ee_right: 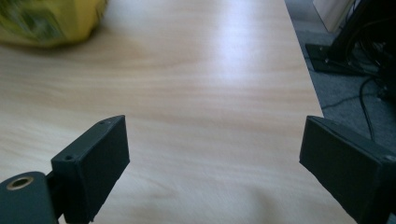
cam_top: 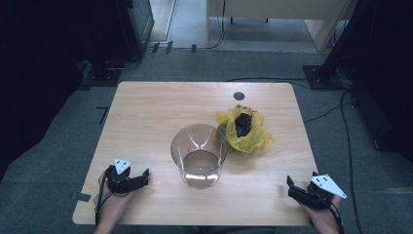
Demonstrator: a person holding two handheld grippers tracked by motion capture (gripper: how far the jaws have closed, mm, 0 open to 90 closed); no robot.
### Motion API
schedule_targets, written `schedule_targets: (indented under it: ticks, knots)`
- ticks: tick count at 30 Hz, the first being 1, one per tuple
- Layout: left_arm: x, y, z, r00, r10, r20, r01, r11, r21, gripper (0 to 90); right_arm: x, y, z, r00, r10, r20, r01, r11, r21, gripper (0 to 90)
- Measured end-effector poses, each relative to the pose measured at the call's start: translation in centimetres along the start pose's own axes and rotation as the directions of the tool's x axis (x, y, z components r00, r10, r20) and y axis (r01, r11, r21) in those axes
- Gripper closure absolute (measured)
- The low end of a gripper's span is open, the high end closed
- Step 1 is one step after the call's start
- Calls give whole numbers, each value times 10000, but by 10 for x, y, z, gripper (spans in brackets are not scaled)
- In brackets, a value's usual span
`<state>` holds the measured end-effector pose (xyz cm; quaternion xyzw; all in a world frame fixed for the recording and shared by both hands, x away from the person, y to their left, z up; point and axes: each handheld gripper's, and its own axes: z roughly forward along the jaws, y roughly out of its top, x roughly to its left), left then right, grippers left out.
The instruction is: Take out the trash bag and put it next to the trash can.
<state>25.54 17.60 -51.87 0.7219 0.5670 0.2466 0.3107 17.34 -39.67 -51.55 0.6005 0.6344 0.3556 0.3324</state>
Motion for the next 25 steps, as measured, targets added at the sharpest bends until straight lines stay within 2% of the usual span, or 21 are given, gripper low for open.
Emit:
schedule_targets:
  ticks: [1,2,3,4,5,6,8,10,25]
  knots:
    - [0,0,0,10000,2,-1,-2,10000,1,94,-1,-2,1,10000,-38,57,37,9999,164,84]
    - [0,0,0,10000,3,1,-3,10000,1,94,-4,-4,3,9999,171,-16,-170,9986,507,84]
    - [0,0,0,10000,3,1,-3,10000,1,95,-4,-4,3,9999,171,-16,-170,9986,507,84]
    - [0,0,0,10000,1,0,-1,10000,0,94,-5,-4,6,9996,287,48,-290,9956,891,90]
    - [0,0,0,10000,1,0,-1,10000,0,94,-5,-4,6,9996,287,48,-290,9956,891,90]
    - [0,0,0,10000,4,0,-4,10000,0,95,-4,-3,10,9995,245,207,-274,9879,1526,90]
    - [0,0,0,10000,4,0,-4,10000,0,94,-3,-3,13,9994,172,301,-226,9821,1872,90]
    - [0,0,0,10000,5,0,-5,10000,-1,95,-4,-3,13,9995,274,143,-297,9795,1993,90]
    - [0,0,0,10000,5,-1,-5,10000,-5,95,-4,-3,14,9996,258,141,-281,9794,2001,87]
